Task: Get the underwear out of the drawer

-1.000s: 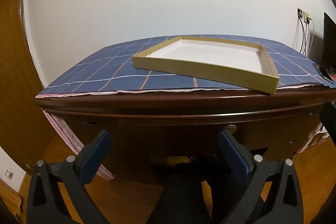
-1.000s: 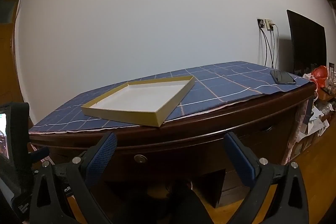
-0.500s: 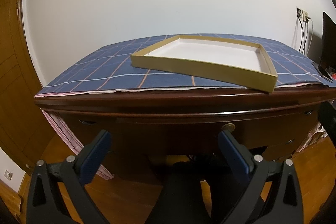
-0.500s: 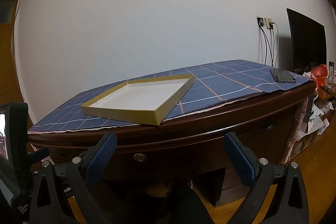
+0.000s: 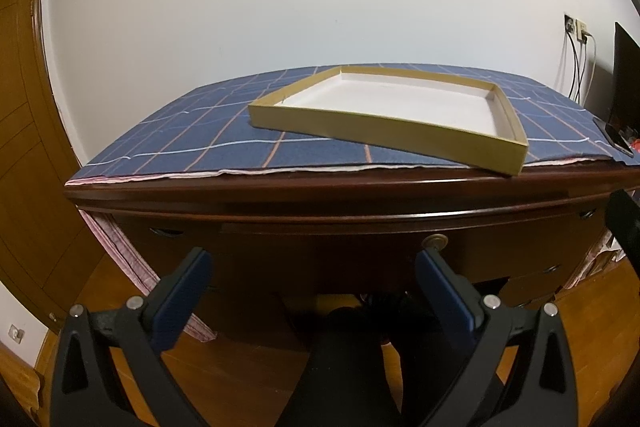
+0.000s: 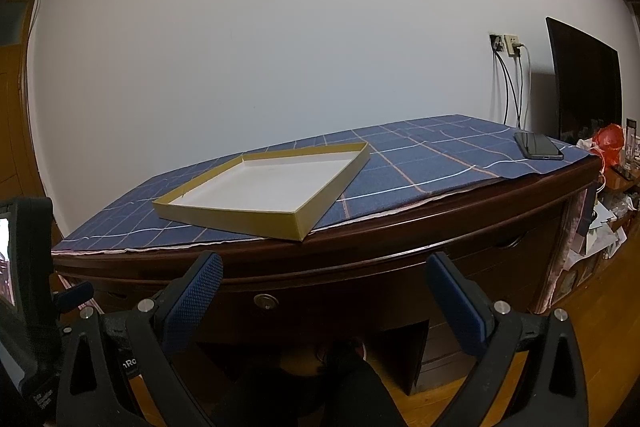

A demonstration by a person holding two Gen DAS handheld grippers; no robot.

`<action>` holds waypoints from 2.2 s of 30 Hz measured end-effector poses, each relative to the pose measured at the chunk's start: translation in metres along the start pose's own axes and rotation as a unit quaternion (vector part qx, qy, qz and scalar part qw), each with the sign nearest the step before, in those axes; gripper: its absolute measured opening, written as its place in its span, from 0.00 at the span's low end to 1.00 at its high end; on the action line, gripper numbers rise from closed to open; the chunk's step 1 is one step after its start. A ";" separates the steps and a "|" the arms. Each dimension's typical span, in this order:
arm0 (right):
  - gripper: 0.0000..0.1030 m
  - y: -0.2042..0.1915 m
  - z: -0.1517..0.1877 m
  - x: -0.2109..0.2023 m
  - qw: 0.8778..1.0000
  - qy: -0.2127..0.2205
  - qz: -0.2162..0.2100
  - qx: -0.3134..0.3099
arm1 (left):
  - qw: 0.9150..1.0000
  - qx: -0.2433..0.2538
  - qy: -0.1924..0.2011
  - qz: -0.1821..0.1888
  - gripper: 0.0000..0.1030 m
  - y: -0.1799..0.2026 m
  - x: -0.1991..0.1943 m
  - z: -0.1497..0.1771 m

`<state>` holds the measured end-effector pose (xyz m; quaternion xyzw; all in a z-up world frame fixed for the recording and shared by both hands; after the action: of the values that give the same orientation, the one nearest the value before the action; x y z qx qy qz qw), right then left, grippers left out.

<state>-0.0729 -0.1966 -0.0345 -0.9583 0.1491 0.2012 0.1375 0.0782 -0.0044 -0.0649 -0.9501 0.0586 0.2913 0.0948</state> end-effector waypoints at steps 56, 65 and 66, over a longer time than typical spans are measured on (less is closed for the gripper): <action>0.99 0.062 0.027 0.042 1.000 -0.013 -0.003 -0.020 | 0.999 0.011 -0.008 0.047 1.00 0.026 0.023 0.012; 0.99 0.101 0.039 0.079 0.999 -0.021 -0.014 -0.020 | 0.999 0.006 0.003 0.034 0.99 0.022 0.044 0.005; 0.99 0.103 0.039 0.084 0.999 -0.022 -0.015 -0.026 | 0.999 0.009 0.006 0.034 0.99 0.023 0.046 0.004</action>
<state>-0.0475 -0.2975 -0.1257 -0.9592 0.1261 0.2237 0.1186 0.1102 -0.0289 -0.0976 -0.9483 0.0940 0.2884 0.0928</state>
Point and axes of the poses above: each gripper's, at about its wrist camera, not at the fingertips, and x roughly the way its jaws point, y to its right, z to its underside, the point moved 10 cm from there along x, roughly the way its jaws point, and after that the axes turned 3 degrees about x, right-handed, at the moved point
